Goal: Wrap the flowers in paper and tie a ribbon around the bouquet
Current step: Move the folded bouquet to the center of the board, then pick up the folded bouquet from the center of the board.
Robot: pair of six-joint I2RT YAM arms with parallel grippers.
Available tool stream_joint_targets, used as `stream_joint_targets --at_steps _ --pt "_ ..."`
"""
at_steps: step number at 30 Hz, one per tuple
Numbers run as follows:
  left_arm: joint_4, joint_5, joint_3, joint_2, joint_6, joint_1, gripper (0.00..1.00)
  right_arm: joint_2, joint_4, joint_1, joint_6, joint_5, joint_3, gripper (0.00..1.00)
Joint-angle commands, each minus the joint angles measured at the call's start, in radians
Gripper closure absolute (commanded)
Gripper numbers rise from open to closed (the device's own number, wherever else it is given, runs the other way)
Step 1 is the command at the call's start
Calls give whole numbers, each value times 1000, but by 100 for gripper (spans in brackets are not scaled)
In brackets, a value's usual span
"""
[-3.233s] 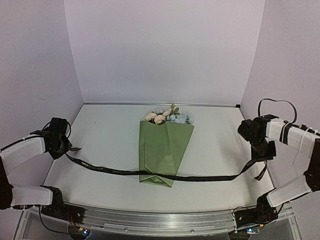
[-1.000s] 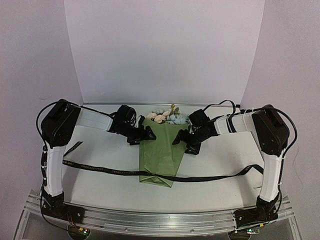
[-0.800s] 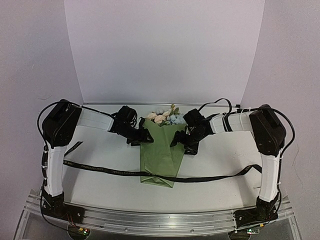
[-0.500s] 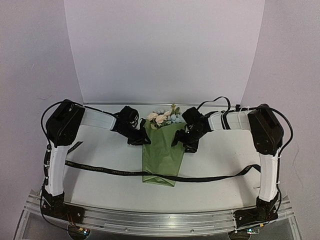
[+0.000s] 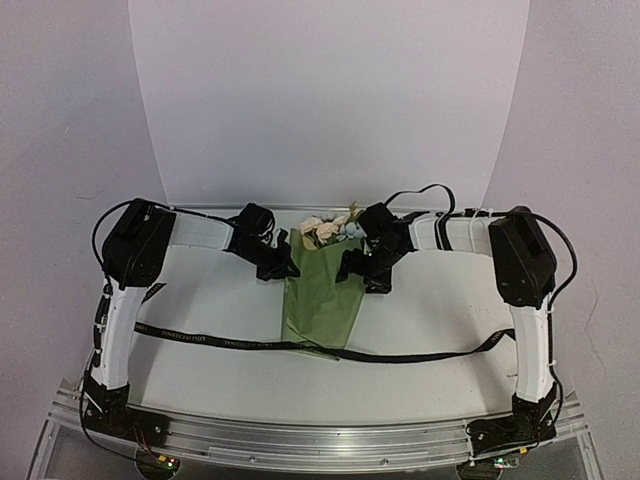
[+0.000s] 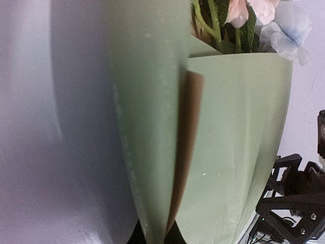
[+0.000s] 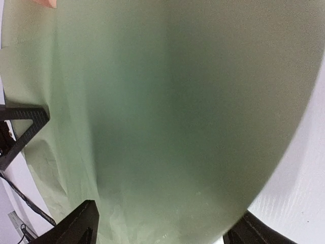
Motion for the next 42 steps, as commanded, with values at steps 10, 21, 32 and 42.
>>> stream_joint_targets --at_steps 10,21,32,42 --pt "6 178 129 43 -156 65 100 47 -69 -28 16 -42 124 23" --pt "-19 183 127 56 -185 71 100 33 -108 -31 64 35 107 25" --pt "-26 183 112 50 -194 74 100 55 -95 -38 77 6 111 22" --pt "-22 219 132 53 -241 76 100 60 -88 -38 108 -13 175 77"
